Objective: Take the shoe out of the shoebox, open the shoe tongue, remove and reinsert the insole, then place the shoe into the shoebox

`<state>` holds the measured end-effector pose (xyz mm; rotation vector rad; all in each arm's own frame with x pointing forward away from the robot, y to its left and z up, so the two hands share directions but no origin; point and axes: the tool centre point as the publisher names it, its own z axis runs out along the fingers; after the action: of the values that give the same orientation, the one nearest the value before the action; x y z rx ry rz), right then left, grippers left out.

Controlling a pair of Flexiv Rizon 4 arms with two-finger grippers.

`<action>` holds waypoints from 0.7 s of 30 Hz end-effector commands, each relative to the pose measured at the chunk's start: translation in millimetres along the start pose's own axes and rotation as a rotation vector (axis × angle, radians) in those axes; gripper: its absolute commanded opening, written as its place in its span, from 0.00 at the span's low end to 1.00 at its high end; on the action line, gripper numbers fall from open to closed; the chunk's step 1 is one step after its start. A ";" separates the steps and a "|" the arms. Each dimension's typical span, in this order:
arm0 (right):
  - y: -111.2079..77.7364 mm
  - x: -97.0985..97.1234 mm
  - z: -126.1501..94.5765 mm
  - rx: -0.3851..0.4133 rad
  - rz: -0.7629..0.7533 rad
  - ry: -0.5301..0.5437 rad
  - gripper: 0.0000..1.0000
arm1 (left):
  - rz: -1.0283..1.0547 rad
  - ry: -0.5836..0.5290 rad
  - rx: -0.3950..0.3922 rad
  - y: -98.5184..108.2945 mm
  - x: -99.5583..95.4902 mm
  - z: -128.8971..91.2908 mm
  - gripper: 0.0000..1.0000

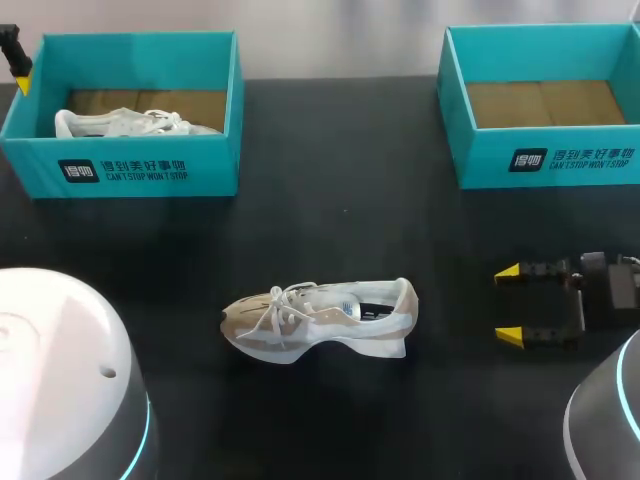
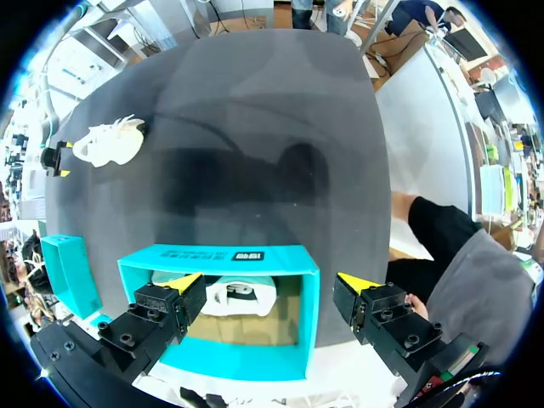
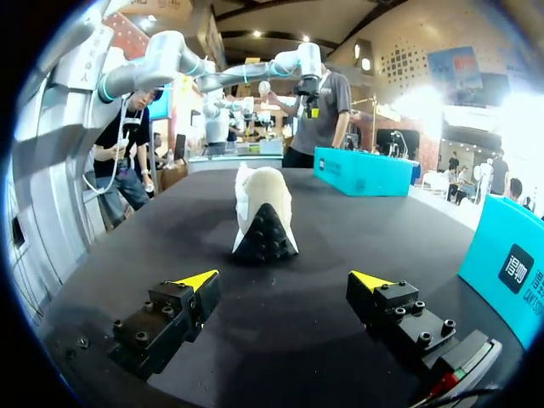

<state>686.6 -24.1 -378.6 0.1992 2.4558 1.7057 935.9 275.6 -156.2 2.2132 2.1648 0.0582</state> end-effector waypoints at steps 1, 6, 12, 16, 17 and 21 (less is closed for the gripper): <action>-2.5 3.7 16.2 -0.035 0.002 -0.014 1.00 | 0.000 0.002 -0.002 -1.3 0.0 -0.7 1.00; 4.3 10.8 33.7 -0.004 0.011 -0.021 1.00 | 0.000 0.002 -0.002 -1.3 0.0 -0.7 1.00; 7.2 11.8 37.0 0.001 0.010 -0.022 1.00 | 0.000 0.002 -0.002 -1.3 0.0 -0.7 1.00; 7.2 11.8 37.0 0.001 0.010 -0.022 1.00 | 0.000 0.002 -0.002 -1.3 0.0 -0.7 1.00; 7.2 11.8 37.0 0.001 0.010 -0.022 1.00 | 0.000 0.002 -0.002 -1.3 0.0 -0.7 1.00; 12.8 14.2 47.3 -0.001 0.031 -0.005 1.00 | 0.000 0.002 -0.002 -1.3 0.0 -0.7 1.00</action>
<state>679.5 17.9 -384.0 0.2280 2.4447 1.7216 935.9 275.7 -156.2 2.2131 2.1649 0.0581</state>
